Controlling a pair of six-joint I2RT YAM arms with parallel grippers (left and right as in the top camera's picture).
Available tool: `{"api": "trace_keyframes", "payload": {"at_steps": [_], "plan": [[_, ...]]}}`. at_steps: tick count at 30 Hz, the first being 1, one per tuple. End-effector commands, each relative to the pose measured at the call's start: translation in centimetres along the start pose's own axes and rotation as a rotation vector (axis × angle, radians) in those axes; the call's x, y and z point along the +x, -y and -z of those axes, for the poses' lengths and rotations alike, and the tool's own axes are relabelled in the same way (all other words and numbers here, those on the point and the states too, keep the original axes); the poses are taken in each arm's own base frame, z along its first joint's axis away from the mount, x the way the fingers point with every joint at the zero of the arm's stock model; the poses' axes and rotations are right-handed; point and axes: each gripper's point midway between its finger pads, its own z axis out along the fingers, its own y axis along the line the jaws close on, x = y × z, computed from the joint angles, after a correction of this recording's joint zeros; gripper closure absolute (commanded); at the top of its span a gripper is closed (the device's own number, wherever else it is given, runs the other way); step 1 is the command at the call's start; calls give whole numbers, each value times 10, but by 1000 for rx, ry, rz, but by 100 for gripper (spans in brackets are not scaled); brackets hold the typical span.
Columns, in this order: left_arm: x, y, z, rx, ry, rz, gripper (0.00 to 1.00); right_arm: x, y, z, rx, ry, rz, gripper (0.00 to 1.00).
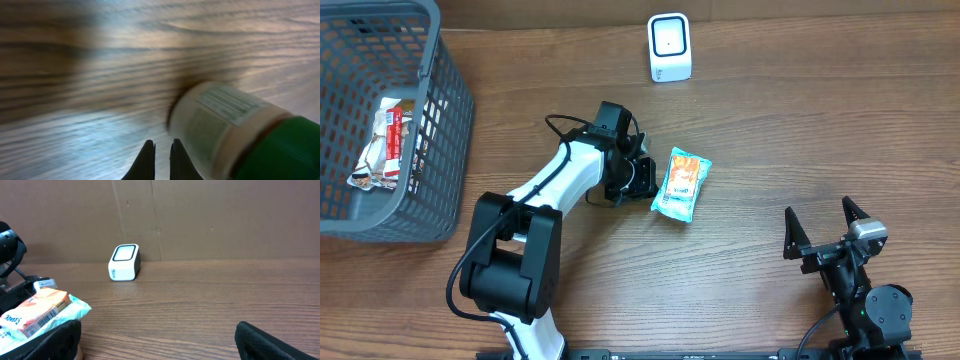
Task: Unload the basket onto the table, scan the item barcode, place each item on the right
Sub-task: 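Open the left gripper and release the packet beside the scanner, then move the left gripper back into the grey basket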
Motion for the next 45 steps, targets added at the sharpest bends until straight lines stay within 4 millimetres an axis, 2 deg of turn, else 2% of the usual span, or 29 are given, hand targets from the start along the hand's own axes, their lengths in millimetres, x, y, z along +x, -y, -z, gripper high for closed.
{"api": "trace_keyframes", "payload": {"at_steps": [1,12,30,35,40,42,45], "plan": [[9,9,-3,50,-43,42,96,1,3,0,12,9,2,0],[23,16,-6,50,-91,46,96,1,3,0,12,9,2,0],[28,27,-12,49,-99,23,96,1,3,0,12,9,2,0],[28,24,-10,45,-101,32,96,1,3,0,12,9,2,0],[15,15,2,47,-76,57,96,0,3,0,12,9,2,0],[7,9,14,32,-57,71,96,0,3,0,12,9,2,0],[-7,0,41,-9,-14,64,96,1,3,0,12,9,2,0]]}}
